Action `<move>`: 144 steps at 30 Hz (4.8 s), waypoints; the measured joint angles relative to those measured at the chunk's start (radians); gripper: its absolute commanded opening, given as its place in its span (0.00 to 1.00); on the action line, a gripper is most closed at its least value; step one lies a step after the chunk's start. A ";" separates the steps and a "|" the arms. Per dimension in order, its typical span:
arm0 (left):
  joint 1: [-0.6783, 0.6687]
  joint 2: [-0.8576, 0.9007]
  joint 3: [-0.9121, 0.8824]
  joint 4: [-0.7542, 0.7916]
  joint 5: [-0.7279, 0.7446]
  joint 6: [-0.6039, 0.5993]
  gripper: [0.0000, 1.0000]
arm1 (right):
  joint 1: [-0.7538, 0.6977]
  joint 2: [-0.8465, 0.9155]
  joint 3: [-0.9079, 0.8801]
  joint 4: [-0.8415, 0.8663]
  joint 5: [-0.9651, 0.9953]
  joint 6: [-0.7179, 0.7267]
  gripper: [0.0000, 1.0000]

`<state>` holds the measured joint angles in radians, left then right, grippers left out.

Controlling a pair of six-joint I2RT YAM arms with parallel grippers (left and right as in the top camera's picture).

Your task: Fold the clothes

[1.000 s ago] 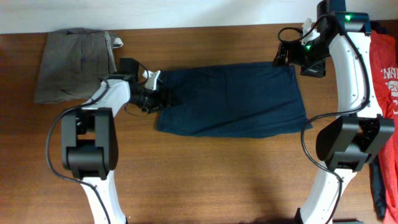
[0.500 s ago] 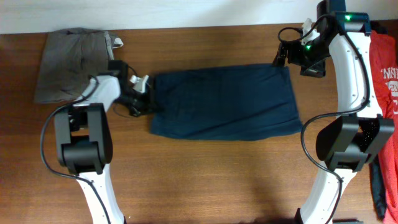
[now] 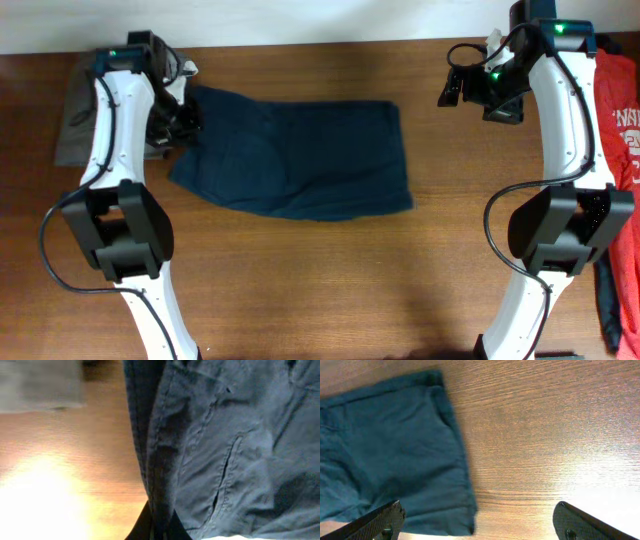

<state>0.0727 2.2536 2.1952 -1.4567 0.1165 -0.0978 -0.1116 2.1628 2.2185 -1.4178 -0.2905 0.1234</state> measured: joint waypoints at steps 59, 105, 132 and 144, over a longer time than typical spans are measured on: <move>-0.048 0.000 0.493 -0.142 0.165 -0.064 0.01 | 0.539 0.255 -0.080 0.179 0.007 0.188 0.04; -0.105 0.012 0.633 -0.182 0.064 -0.225 0.10 | 0.624 0.257 -0.224 0.402 -0.030 0.293 0.04; -0.220 0.159 0.636 -0.145 -0.009 -0.228 0.54 | 0.471 0.188 -0.064 0.312 -0.206 0.159 0.68; -0.167 0.159 0.636 -0.201 -0.021 -0.228 0.65 | 0.609 0.229 -0.064 0.432 -0.194 0.203 0.68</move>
<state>-0.0948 2.4126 2.8315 -1.6577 0.0959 -0.3256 0.4976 2.3913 2.1544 -0.9855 -0.4847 0.3264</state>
